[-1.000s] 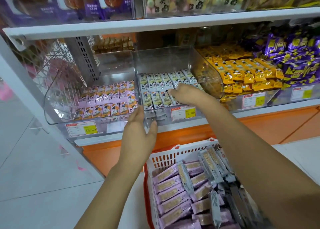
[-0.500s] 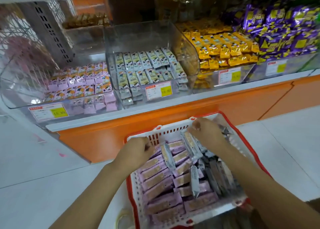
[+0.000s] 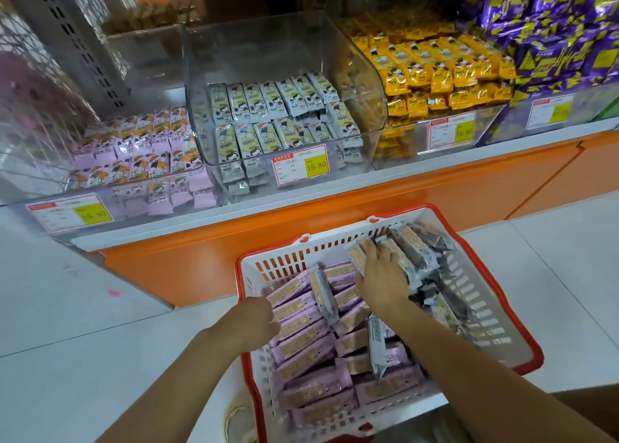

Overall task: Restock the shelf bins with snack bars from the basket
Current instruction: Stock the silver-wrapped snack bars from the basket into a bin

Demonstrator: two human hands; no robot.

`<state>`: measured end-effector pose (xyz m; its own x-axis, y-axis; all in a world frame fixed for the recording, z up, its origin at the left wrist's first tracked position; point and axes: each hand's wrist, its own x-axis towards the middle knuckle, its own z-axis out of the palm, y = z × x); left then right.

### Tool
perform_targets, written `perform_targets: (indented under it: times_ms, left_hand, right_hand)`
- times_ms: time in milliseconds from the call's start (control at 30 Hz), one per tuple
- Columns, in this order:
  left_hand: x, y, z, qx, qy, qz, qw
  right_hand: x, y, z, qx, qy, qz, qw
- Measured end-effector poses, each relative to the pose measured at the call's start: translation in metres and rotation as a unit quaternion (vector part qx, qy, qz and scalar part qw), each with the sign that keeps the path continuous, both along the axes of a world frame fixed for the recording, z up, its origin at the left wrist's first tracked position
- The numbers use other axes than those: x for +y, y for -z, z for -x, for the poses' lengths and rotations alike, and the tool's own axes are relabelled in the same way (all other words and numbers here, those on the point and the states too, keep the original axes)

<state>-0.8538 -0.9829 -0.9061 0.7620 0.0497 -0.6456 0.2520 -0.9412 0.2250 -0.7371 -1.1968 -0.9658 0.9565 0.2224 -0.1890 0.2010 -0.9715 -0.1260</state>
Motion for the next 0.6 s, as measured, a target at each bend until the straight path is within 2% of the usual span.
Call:
perform_targets:
  times_ms: [100,167,233,267,333,433,533,600]
  left_hand:
    - [0.0,-0.002,0.0,-0.007,-0.002,0.01,1.0]
    - [0.0,-0.006,0.0,-0.005,-0.017,0.038,0.999]
    - [-0.002,-0.014,-0.001,-0.02,-0.037,0.079,0.996]
    - [-0.003,-0.019,-0.002,-0.039,-0.065,0.113,0.991]
    - [-0.009,-0.035,-0.005,-0.091,-0.119,0.181,0.972]
    - [-0.017,-0.059,-0.01,-0.137,-0.175,0.275,0.936]
    - [-0.022,-0.076,-0.01,-0.13,-0.182,0.346,0.911]
    - [-0.025,-0.084,-0.008,-0.127,-0.171,0.361,0.908]
  right_hand:
    - [-0.002,-0.004,-0.001,0.023,0.01,-0.034,0.999]
    - [-0.005,-0.009,0.002,0.046,0.021,-0.138,0.989]
    - [-0.01,-0.022,0.007,0.113,0.065,-0.285,0.949]
    - [-0.011,-0.037,0.013,0.186,0.108,-0.366,0.906]
    - [-0.013,-0.071,0.028,0.357,0.188,-0.499,0.767]
    - [-0.02,-0.108,0.051,0.533,0.22,-0.584,0.571]
    - [-0.019,-0.123,0.072,0.606,0.194,-0.643,0.427]
    - [-0.016,-0.126,0.08,0.621,0.187,-0.668,0.364]
